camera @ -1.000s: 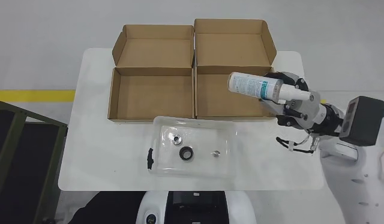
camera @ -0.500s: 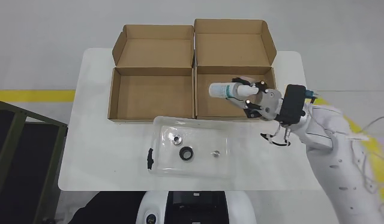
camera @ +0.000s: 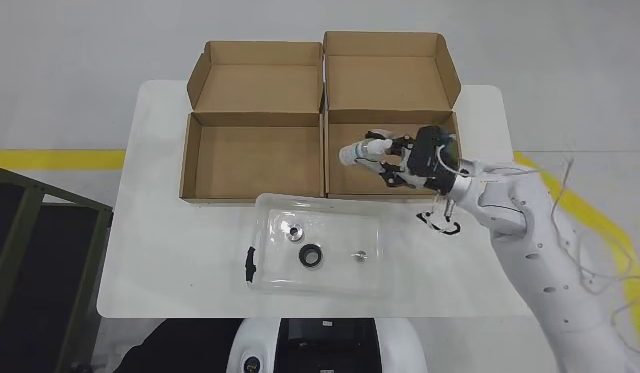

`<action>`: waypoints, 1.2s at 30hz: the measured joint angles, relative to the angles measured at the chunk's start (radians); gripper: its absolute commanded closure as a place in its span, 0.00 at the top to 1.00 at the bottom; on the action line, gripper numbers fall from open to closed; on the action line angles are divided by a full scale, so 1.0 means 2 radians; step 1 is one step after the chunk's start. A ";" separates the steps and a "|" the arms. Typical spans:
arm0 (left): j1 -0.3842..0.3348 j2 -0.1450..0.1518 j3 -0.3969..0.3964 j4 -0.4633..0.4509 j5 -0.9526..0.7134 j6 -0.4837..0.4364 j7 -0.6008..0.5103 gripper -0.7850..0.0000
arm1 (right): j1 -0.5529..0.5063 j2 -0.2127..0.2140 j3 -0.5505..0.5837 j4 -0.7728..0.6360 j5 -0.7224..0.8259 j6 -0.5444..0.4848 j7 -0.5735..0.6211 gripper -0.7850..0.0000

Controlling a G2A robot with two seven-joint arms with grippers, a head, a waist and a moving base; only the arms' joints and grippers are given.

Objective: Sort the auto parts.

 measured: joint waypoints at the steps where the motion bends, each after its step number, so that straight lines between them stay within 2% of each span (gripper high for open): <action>1: 0.000 0.000 0.000 0.000 0.000 0.000 0.000 1.00 | 0.004 -0.001 -0.005 0.005 0.000 0.005 0.011 0.00; 8: 0.000 0.000 0.000 0.000 0.000 0.000 0.000 1.00 | 0.027 -0.005 -0.035 0.022 0.015 0.030 0.078 0.00; 20: 0.000 0.000 0.000 0.000 0.000 0.000 0.000 1.00 | 0.063 -0.014 -0.068 0.055 0.024 0.071 0.127 0.00; 36: 0.000 0.000 0.000 0.000 0.000 0.000 0.000 1.00 | 0.100 -0.031 -0.116 0.128 0.008 0.089 0.108 0.00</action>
